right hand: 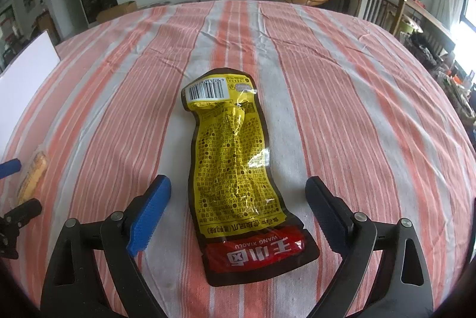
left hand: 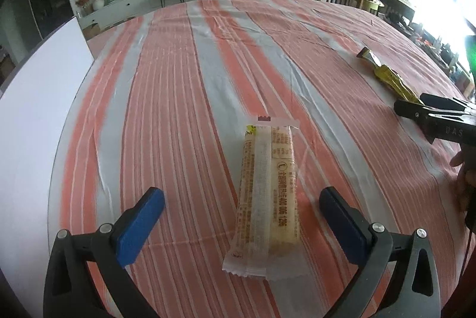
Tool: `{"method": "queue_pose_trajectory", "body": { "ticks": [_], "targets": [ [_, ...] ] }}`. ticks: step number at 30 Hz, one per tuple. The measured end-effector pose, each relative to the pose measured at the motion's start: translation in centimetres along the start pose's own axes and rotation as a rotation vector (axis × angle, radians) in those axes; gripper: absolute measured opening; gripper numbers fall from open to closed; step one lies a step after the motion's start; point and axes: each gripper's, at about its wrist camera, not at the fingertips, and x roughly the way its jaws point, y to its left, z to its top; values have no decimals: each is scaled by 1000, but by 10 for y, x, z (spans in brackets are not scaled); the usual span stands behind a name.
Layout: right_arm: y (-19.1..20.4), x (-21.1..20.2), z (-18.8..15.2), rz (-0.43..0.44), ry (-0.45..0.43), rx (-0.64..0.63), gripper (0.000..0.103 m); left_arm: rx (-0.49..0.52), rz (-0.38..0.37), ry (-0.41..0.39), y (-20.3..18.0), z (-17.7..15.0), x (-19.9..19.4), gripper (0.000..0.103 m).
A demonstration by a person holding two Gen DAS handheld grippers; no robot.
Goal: Organize snacks
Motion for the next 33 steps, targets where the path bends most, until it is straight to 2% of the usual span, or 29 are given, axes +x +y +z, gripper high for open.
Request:
{"method": "queue_pose_trajectory", "body": {
  "ticks": [33],
  "targets": [
    [1, -1, -1, 2, 1, 2, 94, -7, 0, -17, 3, 5, 5, 103]
  ]
}}
